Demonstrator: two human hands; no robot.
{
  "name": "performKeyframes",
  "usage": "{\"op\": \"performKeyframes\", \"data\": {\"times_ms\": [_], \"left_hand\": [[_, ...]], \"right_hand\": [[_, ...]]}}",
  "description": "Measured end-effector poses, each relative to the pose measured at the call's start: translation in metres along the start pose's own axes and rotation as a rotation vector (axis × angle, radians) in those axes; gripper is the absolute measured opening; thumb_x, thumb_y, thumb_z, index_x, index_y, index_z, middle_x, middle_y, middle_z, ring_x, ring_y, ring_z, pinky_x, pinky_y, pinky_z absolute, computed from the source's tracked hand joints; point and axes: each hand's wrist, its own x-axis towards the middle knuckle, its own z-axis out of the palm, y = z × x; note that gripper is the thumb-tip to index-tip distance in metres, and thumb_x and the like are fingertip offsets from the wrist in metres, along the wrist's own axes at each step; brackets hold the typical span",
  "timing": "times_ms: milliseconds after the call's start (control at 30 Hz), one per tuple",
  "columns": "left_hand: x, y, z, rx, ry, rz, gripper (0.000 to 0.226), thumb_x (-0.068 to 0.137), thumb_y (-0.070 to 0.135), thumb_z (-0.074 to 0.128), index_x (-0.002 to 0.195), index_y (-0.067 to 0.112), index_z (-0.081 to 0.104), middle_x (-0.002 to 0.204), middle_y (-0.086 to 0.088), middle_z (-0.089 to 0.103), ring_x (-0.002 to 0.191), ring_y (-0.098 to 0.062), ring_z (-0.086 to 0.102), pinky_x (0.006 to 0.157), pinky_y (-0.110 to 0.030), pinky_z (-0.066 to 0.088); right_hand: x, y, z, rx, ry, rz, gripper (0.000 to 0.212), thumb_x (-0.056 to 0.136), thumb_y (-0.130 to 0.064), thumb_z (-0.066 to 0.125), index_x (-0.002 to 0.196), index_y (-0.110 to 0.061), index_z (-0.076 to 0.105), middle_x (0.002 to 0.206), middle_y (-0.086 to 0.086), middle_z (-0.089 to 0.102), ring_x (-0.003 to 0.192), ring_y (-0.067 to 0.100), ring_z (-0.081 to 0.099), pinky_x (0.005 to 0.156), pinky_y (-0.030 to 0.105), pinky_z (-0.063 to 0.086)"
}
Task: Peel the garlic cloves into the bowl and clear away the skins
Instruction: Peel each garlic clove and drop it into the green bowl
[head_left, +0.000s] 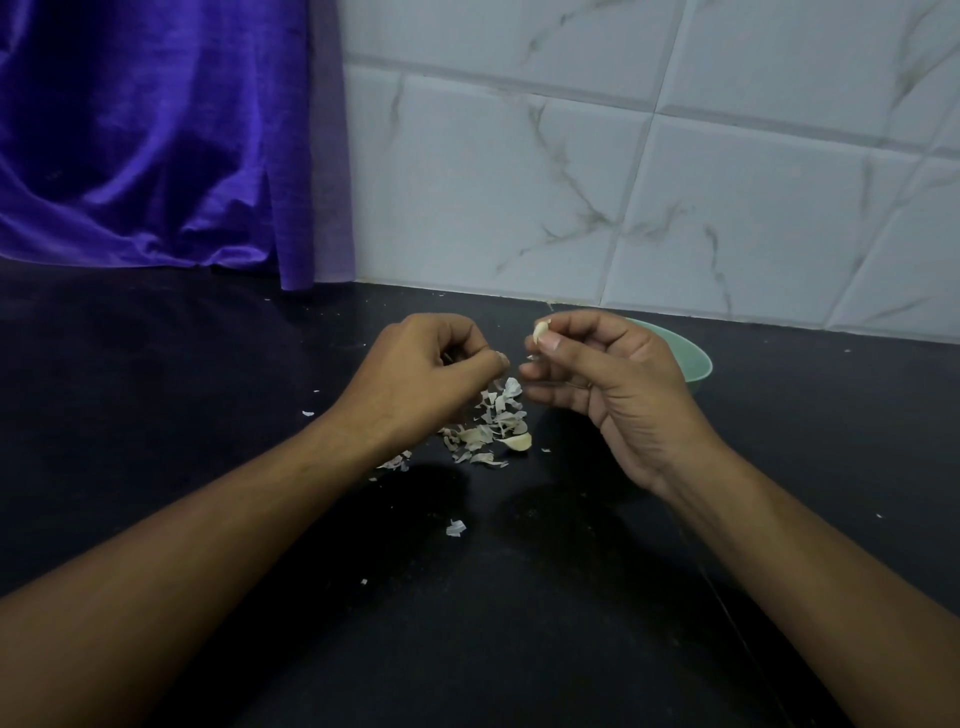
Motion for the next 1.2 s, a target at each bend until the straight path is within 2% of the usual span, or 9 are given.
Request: {"op": "performKeyframes", "data": {"times_ms": [233,333,467,567,667,900,967,1067,1200], "left_hand": [[0.003,-0.006,-0.003,-0.11,-0.045,0.023,0.013,0.089,0.007,0.07,0.085,0.019,0.067,0.085,-0.013,0.07,0.083,-0.042,0.071,0.063,-0.045,0.063],[0.002,-0.002,-0.002,-0.152,-0.063,-0.008,0.01,0.085,0.019,0.06,0.08,0.02,0.069,0.088,-0.014,0.072,0.083,-0.032,0.072,0.068,-0.048,0.064],[0.0,0.002,-0.002,-0.175,-0.09,-0.037,0.029,0.092,0.027,0.049,0.079,0.016,0.073,0.09,-0.003,0.075,0.087,-0.03,0.071,0.069,-0.049,0.061],[-0.001,0.004,-0.004,-0.076,-0.051,0.015,0.04,0.104,0.035,0.058,0.075,0.015,0.075,0.079,-0.004,0.076,0.075,-0.025,0.072,0.062,-0.039,0.059],[0.0,0.003,-0.005,0.016,0.011,0.049,0.03,0.094,0.032,0.075,0.068,0.016,0.073,0.06,-0.002,0.068,0.05,-0.01,0.059,0.05,-0.023,0.046],[0.001,0.001,-0.004,0.141,0.045,0.122,0.009,0.087,0.02,0.082,0.089,0.028,0.077,0.074,0.01,0.073,0.065,-0.003,0.066,0.063,-0.021,0.051],[-0.001,0.003,-0.004,0.148,0.049,0.116,0.011,0.088,0.035,0.082,0.083,0.027,0.077,0.065,0.008,0.07,0.057,-0.003,0.063,0.059,-0.025,0.05],[-0.001,0.002,-0.003,0.202,0.105,0.135,0.041,0.087,0.055,0.076,0.065,0.021,0.069,0.057,0.002,0.066,0.052,-0.013,0.061,0.057,-0.038,0.053],[0.0,0.001,-0.004,0.205,0.071,0.168,0.016,0.086,0.038,0.081,0.079,0.028,0.07,0.073,0.01,0.07,0.07,-0.006,0.067,0.07,-0.042,0.058]], "right_hand": [[-0.001,-0.002,0.0,-0.034,-0.001,0.006,0.022,0.092,-0.005,0.071,0.114,-0.007,0.071,0.094,0.012,0.073,0.076,0.021,0.073,0.07,0.032,0.063],[-0.001,-0.003,0.0,-0.029,-0.006,0.022,0.017,0.093,-0.006,0.071,0.11,-0.007,0.072,0.095,0.012,0.074,0.077,0.021,0.073,0.068,0.031,0.062],[-0.002,-0.003,0.001,-0.026,-0.011,0.044,0.012,0.093,-0.005,0.07,0.104,-0.007,0.069,0.096,0.014,0.075,0.077,0.022,0.073,0.068,0.032,0.062],[-0.001,-0.003,0.001,-0.024,-0.004,0.032,0.011,0.09,-0.005,0.072,0.1,-0.009,0.069,0.098,0.013,0.075,0.08,0.023,0.073,0.07,0.034,0.063],[0.0,-0.003,0.0,-0.004,0.008,0.007,0.014,0.084,-0.007,0.074,0.097,-0.009,0.07,0.097,0.011,0.074,0.081,0.024,0.073,0.07,0.034,0.063],[0.001,-0.004,0.0,0.049,0.015,-0.043,0.023,0.077,-0.006,0.074,0.098,-0.001,0.067,0.103,0.019,0.076,0.1,0.033,0.074,0.096,0.043,0.059],[0.001,-0.005,-0.001,0.06,0.017,-0.058,0.023,0.078,-0.005,0.075,0.099,0.0,0.066,0.107,0.02,0.075,0.1,0.033,0.075,0.097,0.044,0.059],[0.001,-0.003,-0.001,0.02,0.031,-0.077,0.017,0.083,-0.002,0.074,0.099,-0.003,0.067,0.102,0.019,0.076,0.097,0.035,0.075,0.097,0.042,0.059],[0.001,-0.002,0.0,-0.016,0.025,-0.079,0.011,0.087,0.003,0.072,0.095,-0.005,0.07,0.092,0.012,0.073,0.083,0.024,0.071,0.075,0.034,0.06]]}}
